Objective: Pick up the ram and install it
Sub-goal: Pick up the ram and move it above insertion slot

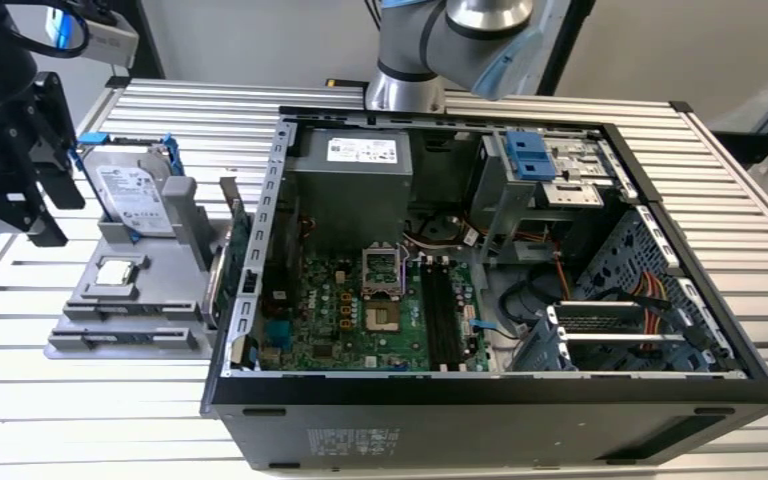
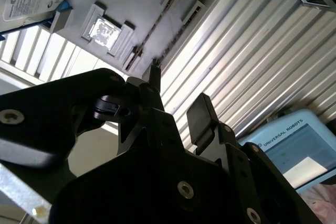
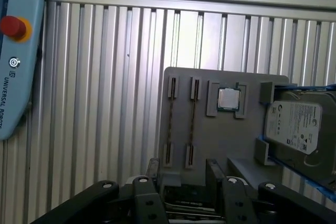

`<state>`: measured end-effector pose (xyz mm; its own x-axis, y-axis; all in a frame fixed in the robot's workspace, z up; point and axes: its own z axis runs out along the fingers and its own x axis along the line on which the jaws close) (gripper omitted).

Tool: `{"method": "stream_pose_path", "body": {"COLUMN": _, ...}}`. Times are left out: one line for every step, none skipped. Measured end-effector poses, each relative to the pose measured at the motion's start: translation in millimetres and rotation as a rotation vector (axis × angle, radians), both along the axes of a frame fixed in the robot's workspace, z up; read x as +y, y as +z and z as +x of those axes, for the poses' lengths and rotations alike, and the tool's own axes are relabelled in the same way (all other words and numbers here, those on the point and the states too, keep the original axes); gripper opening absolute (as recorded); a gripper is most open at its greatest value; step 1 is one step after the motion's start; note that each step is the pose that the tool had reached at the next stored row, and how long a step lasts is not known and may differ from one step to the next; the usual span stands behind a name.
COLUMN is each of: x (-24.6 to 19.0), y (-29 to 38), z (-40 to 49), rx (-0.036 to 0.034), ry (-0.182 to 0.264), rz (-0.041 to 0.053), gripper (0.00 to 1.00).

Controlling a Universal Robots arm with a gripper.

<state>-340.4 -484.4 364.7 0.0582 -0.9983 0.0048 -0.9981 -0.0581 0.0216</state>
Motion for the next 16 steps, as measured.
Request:
{"method": "stream_pose_path", "body": {"x": 0.0, "y": -0.5, "z": 0.0, "rx": 0.0001, "ry": 0.0, "rz": 0.0, "gripper": 1.0}}
{"method": "stream_pose_path", "body": {"x": 0.0, "y": -1.0, "z": 0.0, "rx": 0.0001, "ry": 0.0, "rz": -0.0001, "gripper": 1.0}}
{"method": "stream_pose_path", "body": {"x": 0.0, "y": -1.6, "z": 0.0, "rx": 0.0001, "ry": 0.0, "rz": -0.0001, "gripper": 1.0}}
{"method": "stream_pose_path", "body": {"x": 0.0, "y": -2.1, "z": 0.0, "rx": 0.0001, "ry": 0.0, "rz": -0.0001, "gripper": 1.0}}
{"method": "stream_pose_path", "body": {"x": 0.0, "y": -2.7, "z": 0.0, "rx": 0.0, "ry": 0.0, "rz": -0.0001, "gripper": 1.0}}
{"method": "stream_pose_path", "body": {"x": 0.0, "y": -3.2, "z": 0.0, "rx": 0.0, "ry": 0.0, "rz": 0.0, "gripper": 1.0}}
{"method": "stream_pose_path", "body": {"x": 0.0, "y": -3.8, "z": 0.0, "rx": 0.0, "ry": 0.0, "rz": 0.0, "gripper": 1.0}}
{"method": "stream_pose_path", "body": {"x": 0.0, "y": -4.3, "z": 0.0, "rx": 0.0, "ry": 0.0, "rz": 0.0, "gripper": 1.0}}
{"method": "stream_pose_path", "body": {"x": 0.0, "y": -4.8, "z": 0.0, "rx": 0.0001, "ry": 0.0, "rz": 0.0, "gripper": 1.0}}
{"method": "stream_pose_path", "body": {"x": 0.0, "y": -5.4, "z": 0.0, "rx": 0.0, "ry": 0.0, "rz": 0.0, "gripper": 1.0}}
{"method": "stream_pose_path", "body": {"x": 0.0, "y": -6.0, "z": 0.0, "rx": 0.0, "ry": 0.0, "rz": 0.0, "gripper": 1.0}}
{"method": "stream_pose_path", "body": {"x": 0.0, "y": -6.5, "z": 0.0, "rx": 0.0, "ry": 0.0, "rz": 0.0, "gripper": 1.0}}
{"method": "stream_pose_path", "body": {"x": 0.0, "y": -7.1, "z": 0.0, "rx": 0.0, "ry": 0.0, "rz": 0.0, "gripper": 1.0}}
{"method": "stream_pose_path", "body": {"x": 0.0, "y": -7.5, "z": 0.0, "rx": 0.0, "ry": 0.0, "rz": 0.0, "gripper": 1.0}}
{"method": "stream_pose_path", "body": {"x": 0.0, "y": -8.0, "z": 0.0, "rx": 0.0, "ry": 0.0, "rz": 0.0, "gripper": 1.0}}
{"method": "stream_pose_path", "body": {"x": 0.0, "y": -8.6, "z": 0.0, "rx": 0.0001, "ry": 0.0, "rz": -0.0001, "gripper": 1.0}}
